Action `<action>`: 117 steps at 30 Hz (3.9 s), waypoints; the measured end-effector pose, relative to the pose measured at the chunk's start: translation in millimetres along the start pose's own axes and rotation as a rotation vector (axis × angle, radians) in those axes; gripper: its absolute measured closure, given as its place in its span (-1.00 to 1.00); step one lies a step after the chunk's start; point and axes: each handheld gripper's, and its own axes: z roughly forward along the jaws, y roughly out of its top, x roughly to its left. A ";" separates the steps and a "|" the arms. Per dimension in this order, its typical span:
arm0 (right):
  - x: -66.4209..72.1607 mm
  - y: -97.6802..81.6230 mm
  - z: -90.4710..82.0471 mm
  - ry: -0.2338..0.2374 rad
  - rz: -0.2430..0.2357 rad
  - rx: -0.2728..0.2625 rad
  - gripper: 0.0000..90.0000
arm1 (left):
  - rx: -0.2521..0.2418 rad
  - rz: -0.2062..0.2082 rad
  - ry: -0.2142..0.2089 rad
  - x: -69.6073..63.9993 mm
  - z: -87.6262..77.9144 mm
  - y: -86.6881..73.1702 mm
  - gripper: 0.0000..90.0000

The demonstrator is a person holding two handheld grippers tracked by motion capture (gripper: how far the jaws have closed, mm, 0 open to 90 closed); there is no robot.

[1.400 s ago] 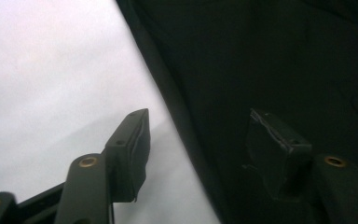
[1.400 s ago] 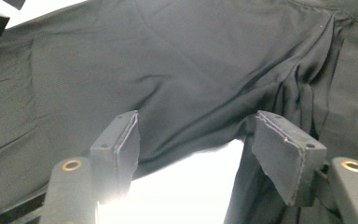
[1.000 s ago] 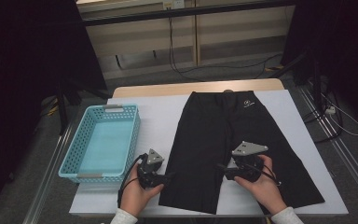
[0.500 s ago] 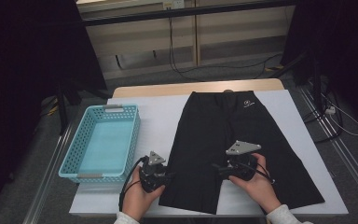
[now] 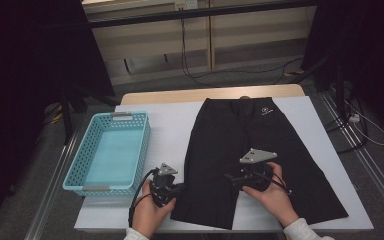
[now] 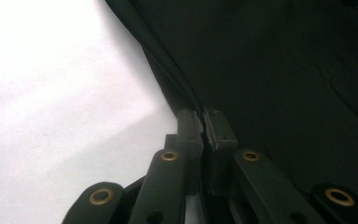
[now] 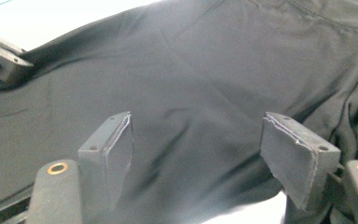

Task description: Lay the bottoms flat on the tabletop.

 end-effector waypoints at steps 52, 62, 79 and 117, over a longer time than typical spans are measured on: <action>37.3 51.6 83.1 0.041 -0.016 0.001 -0.56 | -0.105 0.006 -0.151 -14.6 -3.7 6.6 0.97; 23.3 47.3 84.8 -0.011 0.012 0.077 0.33 | -0.100 0.015 -0.157 -16.3 -2.4 7.3 0.97; 21.7 57.5 74.5 0.049 0.054 -0.017 -0.39 | -0.093 0.027 -0.170 -20.2 0.9 9.5 0.97; -12.4 34.1 23.3 -0.054 0.032 0.140 0.97 | -0.124 0.036 -0.240 -32.4 7.4 22.8 0.97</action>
